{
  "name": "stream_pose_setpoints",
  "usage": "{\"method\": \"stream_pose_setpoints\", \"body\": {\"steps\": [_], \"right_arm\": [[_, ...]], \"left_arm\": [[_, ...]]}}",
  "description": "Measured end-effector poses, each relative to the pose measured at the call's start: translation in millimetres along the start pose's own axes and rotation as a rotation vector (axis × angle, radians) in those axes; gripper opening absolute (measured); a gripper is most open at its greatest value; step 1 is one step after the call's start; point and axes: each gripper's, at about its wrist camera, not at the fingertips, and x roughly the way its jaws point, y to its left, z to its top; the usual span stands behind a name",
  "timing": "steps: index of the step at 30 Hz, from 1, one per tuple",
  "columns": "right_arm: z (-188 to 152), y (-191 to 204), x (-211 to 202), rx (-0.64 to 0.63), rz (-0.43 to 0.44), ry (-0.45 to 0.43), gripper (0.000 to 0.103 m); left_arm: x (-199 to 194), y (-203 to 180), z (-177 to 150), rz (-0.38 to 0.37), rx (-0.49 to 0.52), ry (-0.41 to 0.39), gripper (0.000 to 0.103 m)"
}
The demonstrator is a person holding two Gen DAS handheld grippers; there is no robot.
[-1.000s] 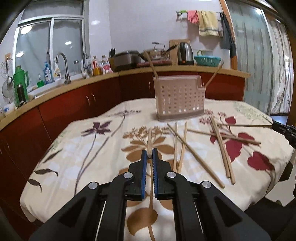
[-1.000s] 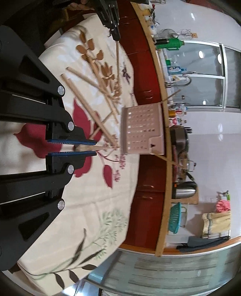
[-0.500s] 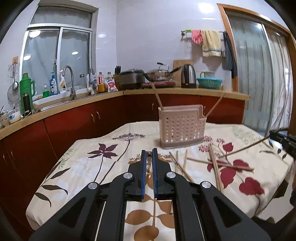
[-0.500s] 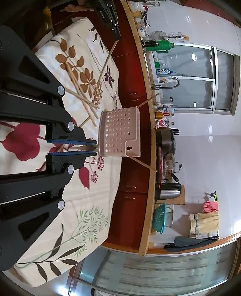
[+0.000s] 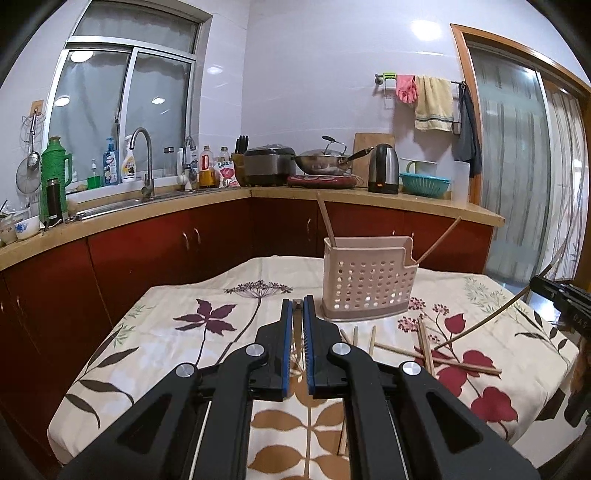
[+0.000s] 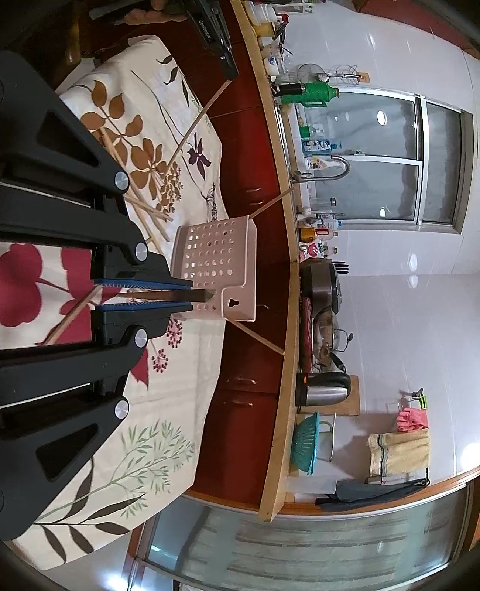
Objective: Organize utensils
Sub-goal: 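Lift both held chopsticks and carry them toward the pink holder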
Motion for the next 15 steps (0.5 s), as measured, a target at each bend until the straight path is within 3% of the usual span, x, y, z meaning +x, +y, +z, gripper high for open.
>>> {"method": "stream_pose_setpoints", "body": {"steps": [8,15], "right_arm": [[10,1,21,-0.003,0.005,0.000,0.006],[23,1,29,-0.003,0.004,-0.024,0.006]], "left_arm": [[22,8,17,-0.012,-0.018,0.007,0.007],[30,10,38,-0.014,-0.016,-0.044,0.007]]}}
